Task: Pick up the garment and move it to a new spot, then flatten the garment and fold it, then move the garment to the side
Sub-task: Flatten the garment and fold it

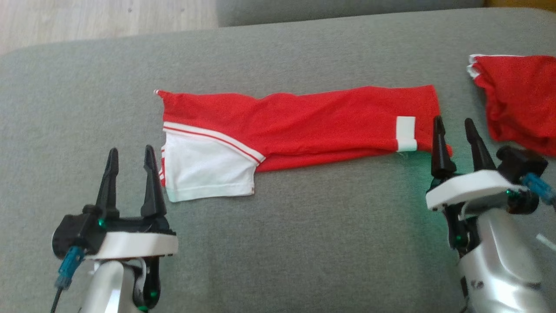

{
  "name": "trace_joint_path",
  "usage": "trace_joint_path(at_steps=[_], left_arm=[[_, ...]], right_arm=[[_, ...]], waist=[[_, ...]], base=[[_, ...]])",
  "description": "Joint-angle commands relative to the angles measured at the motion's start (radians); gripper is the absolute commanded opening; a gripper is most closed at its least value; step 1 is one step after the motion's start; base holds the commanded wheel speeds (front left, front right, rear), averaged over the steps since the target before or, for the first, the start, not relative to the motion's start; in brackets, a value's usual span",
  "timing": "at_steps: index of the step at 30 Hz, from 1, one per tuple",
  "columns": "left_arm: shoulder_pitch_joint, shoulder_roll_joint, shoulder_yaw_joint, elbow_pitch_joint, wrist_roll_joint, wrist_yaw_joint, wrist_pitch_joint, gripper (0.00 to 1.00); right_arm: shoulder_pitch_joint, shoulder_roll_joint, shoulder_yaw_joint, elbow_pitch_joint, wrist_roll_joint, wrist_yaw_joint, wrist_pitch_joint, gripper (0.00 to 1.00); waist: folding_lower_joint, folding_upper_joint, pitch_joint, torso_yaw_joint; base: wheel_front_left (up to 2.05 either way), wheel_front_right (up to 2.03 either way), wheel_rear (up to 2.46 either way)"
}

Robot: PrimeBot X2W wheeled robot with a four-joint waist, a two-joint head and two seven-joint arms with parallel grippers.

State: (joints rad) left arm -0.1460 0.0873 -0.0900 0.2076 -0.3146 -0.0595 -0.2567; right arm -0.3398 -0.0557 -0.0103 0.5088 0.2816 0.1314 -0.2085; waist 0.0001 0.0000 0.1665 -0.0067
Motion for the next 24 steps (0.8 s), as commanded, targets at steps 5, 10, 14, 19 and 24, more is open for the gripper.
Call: trace_joint_path(at_steps=[5, 10, 14, 19, 24], left_arm=[[-0.064, -0.018, 0.056, -0.006, 0.032, -0.029, -0.005, 1.0], [-0.082, -0.029, 0.052, 0.015, 0.043, -0.046, -0.005, 1.0], [-0.092, -0.033, 0.052, 0.023, 0.045, -0.052, -0.005, 1.0], [-0.103, -0.035, 0.059, 0.031, 0.049, -0.058, -0.005, 1.0], [-0.107, -0.036, 0.072, 0.043, 0.054, -0.063, -0.005, 1.0]], right_arm=[[-0.112, 0.005, -0.072, 0.096, -0.028, -0.001, 0.053, 1.0], [-0.178, 0.005, -0.202, 0.255, -0.1, -0.001, 0.083, 1.0], [-0.22, 0.005, -0.227, 0.349, -0.111, -0.001, 0.095, 1.0], [-0.279, 0.005, -0.213, 0.482, -0.131, -0.001, 0.094, 1.0], [-0.324, 0.005, -0.195, 0.57, -0.123, -0.001, 0.021, 0.0]], waist=[[-0.0001, 0.0, 0.048, 0.052], [-0.0001, 0.0, 0.075, 0.082], [-0.0001, 0.0, 0.088, 0.095], [-0.0001, 0.0, 0.103, 0.103], [-0.0001, 0.0, 0.092, 0.092]], base=[[0.0, 0.0, 0.0], [0.0, 0.0, 0.0], [0.0, 0.0, 0.0], [0.0, 0.0, 0.0], [0.0, 0.0, 0.0]])
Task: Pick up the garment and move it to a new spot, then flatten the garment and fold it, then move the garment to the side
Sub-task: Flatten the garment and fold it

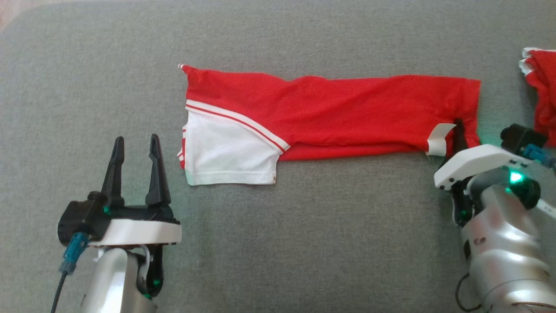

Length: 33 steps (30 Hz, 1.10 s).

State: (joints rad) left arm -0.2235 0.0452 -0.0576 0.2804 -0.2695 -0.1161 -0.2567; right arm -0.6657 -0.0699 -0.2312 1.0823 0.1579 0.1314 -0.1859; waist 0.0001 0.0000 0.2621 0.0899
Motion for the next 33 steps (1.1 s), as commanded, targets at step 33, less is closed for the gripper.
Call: trace_joint_path(at_steps=[33], left_arm=[[0.039, 0.005, -0.008, 0.008, -0.038, 0.003, -0.005, 1.0]], right_arm=[[-0.041, 0.02, 0.691, -0.24, 0.582, -0.001, 0.016, 0.0]], waist=[[-0.0001, 0.0, -0.158, 0.147]], base=[[0.0, 0.0, 0.0]])
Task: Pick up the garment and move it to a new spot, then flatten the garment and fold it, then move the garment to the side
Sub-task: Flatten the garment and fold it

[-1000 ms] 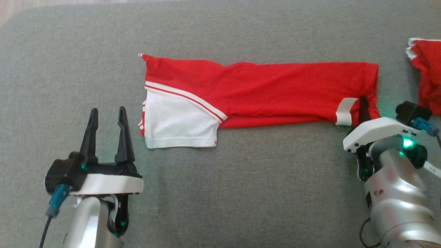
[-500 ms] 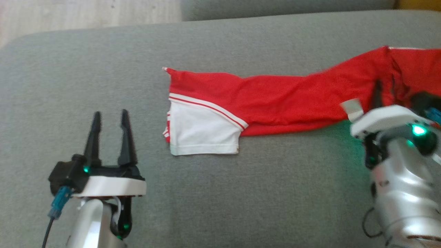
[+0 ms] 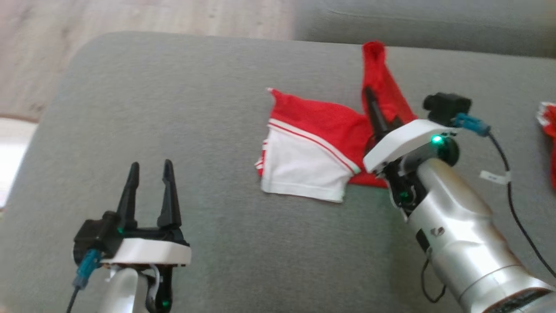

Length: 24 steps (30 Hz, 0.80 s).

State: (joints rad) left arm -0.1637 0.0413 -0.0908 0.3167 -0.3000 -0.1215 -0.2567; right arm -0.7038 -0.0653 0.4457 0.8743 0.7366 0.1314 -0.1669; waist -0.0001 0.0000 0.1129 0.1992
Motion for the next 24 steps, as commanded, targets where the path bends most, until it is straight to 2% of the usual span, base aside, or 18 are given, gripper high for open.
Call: trace_joint_path(at_steps=[1, 9, 14, 15, 16, 20, 24], left_arm=[[-0.019, 0.009, 0.022, -0.027, -0.01, 0.01, -0.005, 1.0], [-0.009, 0.009, -0.021, -0.011, -0.026, 0.013, -0.005, 1.0], [-0.007, 0.009, -0.028, -0.012, -0.028, 0.015, -0.005, 1.0], [-0.007, 0.009, -0.029, -0.013, -0.029, 0.014, -0.005, 1.0], [-0.006, 0.009, -0.029, -0.013, -0.029, 0.014, -0.005, 1.0], [0.002, 0.009, -0.03, -0.009, -0.033, 0.014, -0.005, 1.0], [0.005, 0.009, -0.018, -0.012, -0.027, 0.013, -0.005, 1.0]], right_arm=[[-0.005, 0.015, 0.042, -0.03, 0.026, -0.001, -0.004, 0.0], [-0.017, 0.015, 0.196, 0.071, 0.173, -0.001, -0.039, 0.0], [-0.045, 0.015, 0.262, 0.131, 0.254, -0.001, -0.067, 0.0], [-0.051, 0.015, 0.275, 0.132, 0.272, -0.001, -0.073, 0.3], [-0.054, 0.015, 0.29, 0.127, 0.296, -0.001, -0.077, 1.0], [-0.064, 0.015, 0.36, 0.109, 0.364, -0.001, -0.088, 1.0], [-0.076, 0.015, 0.41, 0.093, 0.396, -0.001, -0.093, 1.0]], waist=[[0.0001, 0.0, -0.01, 0.051], [0.0001, 0.0, -0.006, 0.169], [0.0001, 0.0, 0.014, 0.207], [0.0001, 0.0, 0.017, 0.212], [0.0001, 0.0, 0.018, 0.215], [0.0001, 0.0, 0.018, 0.206], [0.0001, 0.0, 0.008, 0.155]], base=[[0.0, 0.0, 0.0], [0.0, 0.0, 0.0], [0.0, 0.0, 0.0], [0.0, 0.0, 0.0], [0.0, 0.0, 0.0], [0.0, 0.0, 0.0], [0.0, 0.0, 0.0]])
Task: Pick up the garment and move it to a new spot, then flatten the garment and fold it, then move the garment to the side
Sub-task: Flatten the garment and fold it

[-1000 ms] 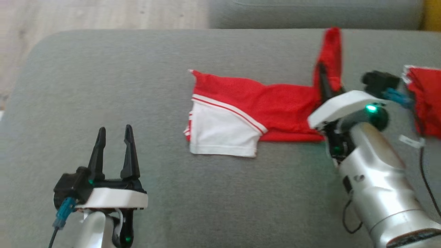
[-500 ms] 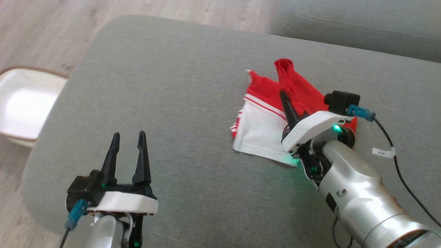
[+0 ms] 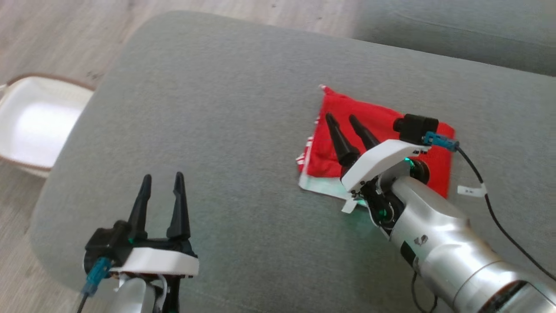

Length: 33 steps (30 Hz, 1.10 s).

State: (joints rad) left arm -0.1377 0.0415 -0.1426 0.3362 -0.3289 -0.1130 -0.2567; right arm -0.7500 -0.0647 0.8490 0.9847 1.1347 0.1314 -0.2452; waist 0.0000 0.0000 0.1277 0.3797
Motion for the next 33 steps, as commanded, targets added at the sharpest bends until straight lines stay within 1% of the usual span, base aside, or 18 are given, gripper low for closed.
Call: trace_joint_path(at_steps=[1, 3, 4, 6, 8, 11, 13, 15, 18, 20, 21, 26, 27, 30, 33], left_arm=[[-0.022, 0.009, 0.038, -0.037, 0.002, 0.005, -0.005, 1.0], [-0.026, 0.009, 0.05, -0.057, 0.001, 0.006, -0.005, 1.0], [-0.029, 0.009, 0.058, -0.071, 0.0, 0.007, -0.005, 1.0], [-0.036, 0.009, 0.07, -0.099, 0.0, 0.008, -0.005, 1.0], [-0.042, 0.009, 0.08, -0.128, 0.001, 0.01, -0.005, 1.0], [-0.055, 0.009, 0.093, -0.165, 0.01, 0.012, -0.005, 1.0], [-0.067, 0.009, 0.104, -0.186, 0.02, 0.015, -0.005, 1.0], [-0.078, 0.009, 0.108, -0.194, 0.031, 0.013, -0.005, 1.0], [-0.089, 0.009, 0.121, -0.199, 0.04, 0.011, -0.005, 1.0], [-0.092, 0.009, 0.132, -0.198, 0.043, 0.012, -0.005, 1.0], [-0.092, 0.009, 0.132, -0.198, 0.043, 0.012, -0.005, 1.0], [-0.08, 0.009, 0.145, -0.19, 0.054, 0.006, -0.005, 1.0], [-0.07, 0.009, 0.144, -0.188, 0.059, 0.004, -0.005, 1.0], [-0.052, 0.009, 0.144, -0.191, 0.059, 0.004, -0.005, 1.0], [-0.034, 0.009, 0.142, -0.197, 0.046, 0.014, -0.005, 1.0]], right_arm=[[-0.043, 0.014, 0.0, -0.009, -0.018, -0.001, -0.016, 1.0], [-0.069, 0.014, -0.036, 0.006, -0.083, -0.001, -0.016, 1.0], [-0.081, 0.014, -0.059, 0.012, -0.133, -0.001, -0.016, 1.0], [-0.094, 0.014, -0.121, 0.016, -0.255, -0.001, -0.016, 1.0], [-0.088, 0.011, -0.207, -0.002, -0.385, -0.001, -0.016, 1.0], [-0.038, -0.017, -0.354, -0.089, -0.594, -0.001, -0.016, 1.0], [0.015, -0.025, -0.444, -0.177, -0.729, -0.001, -0.016, 1.0], [0.079, -0.024, -0.538, -0.262, -0.833, -0.001, -0.016, 1.0], [0.176, -0.012, -0.63, -0.377, -0.951, -0.001, -0.016, 1.0], [0.231, -0.003, -0.674, -0.44, -0.999, -0.001, -0.017, 1.0], [0.231, -0.003, -0.674, -0.44, -0.999, -0.001, -0.017, 1.0], [0.342, 0.012, -0.747, -0.547, -1.034, -0.001, -0.017, 1.0], [0.379, 0.014, -0.753, -0.581, -1.02, -0.001, -0.017, 1.0], [0.428, 0.014, -0.753, -0.618, -0.975, -0.001, -0.017, 1.0], [0.464, 0.014, -0.761, -0.642, -0.947, -0.001, -0.017, 1.0]], waist=[[0.0, 0.0, -0.009, -0.043], [0.0, 0.0, -0.01, -0.084], [0.0, 0.0, -0.01, -0.108], [0.0, 0.0, -0.01, -0.153], [0.0, 0.0, -0.008, -0.199], [0.0, 0.0, 0.005, -0.262], [0.0, 0.0, 0.018, -0.302], [0.0, 0.0, 0.023, -0.332], [0.0, 0.0, 0.026, -0.369], [0.0, 0.0, 0.027, -0.389], [0.0, 0.0, 0.027, -0.389], [0.0, 0.0, 0.023, -0.424], [0.0, 0.0, 0.021, -0.43], [0.0, 0.0, 0.018, -0.436], [0.0, 0.0, 0.015, -0.436]], base=[[0.0, 0.0, 0.0], [0.0, 0.0, 0.0], [0.0, 0.0, 0.0], [0.0, 0.0, 0.0], [0.0, 0.0, 0.0], [0.0, 0.0, 0.0], [0.0, 0.0, 0.0], [0.0, 0.0, 0.0], [0.0, 0.0, 0.0], [0.0, 0.0, 0.0], [0.0, 0.0, 0.0], [0.0, 0.0, 0.0], [0.0, 0.0, 0.0], [0.0, 0.0, 0.0], [0.0, 0.0, 0.0]])
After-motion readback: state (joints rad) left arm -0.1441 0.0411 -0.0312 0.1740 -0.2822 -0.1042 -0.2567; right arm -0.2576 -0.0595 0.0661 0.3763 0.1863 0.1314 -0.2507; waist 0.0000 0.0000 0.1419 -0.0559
